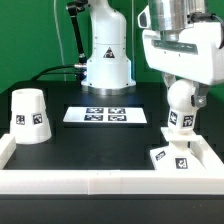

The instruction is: Assemble lamp

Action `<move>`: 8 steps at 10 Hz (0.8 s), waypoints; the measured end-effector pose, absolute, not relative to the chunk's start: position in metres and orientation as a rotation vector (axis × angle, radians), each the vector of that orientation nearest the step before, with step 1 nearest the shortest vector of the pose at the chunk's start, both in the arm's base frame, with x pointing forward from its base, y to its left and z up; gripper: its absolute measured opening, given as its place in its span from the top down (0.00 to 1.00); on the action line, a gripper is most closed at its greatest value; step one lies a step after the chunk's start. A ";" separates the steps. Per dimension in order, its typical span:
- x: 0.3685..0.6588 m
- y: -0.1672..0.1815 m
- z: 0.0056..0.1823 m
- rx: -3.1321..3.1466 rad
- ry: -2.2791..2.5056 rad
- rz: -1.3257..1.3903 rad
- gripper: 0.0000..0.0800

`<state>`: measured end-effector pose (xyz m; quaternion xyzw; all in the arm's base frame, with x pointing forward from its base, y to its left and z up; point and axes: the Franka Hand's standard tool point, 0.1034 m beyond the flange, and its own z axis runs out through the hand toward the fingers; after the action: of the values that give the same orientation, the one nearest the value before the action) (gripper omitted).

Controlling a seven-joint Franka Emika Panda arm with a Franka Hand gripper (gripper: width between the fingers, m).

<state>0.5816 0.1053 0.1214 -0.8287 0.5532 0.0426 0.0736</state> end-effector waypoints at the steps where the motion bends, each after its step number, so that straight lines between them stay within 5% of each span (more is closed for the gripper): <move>1: 0.581 0.106 0.121 -2.539 1.591 0.117 0.15; 8: 0.579 0.114 0.121 -2.955 0.670 0.024 0.13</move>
Offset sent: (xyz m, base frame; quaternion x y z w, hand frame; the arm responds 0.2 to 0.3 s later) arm -0.0053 -0.0029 0.0017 -0.0308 0.0689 -0.2428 0.9671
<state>0.5794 0.1137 0.1208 -0.9737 0.2209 0.0079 0.0559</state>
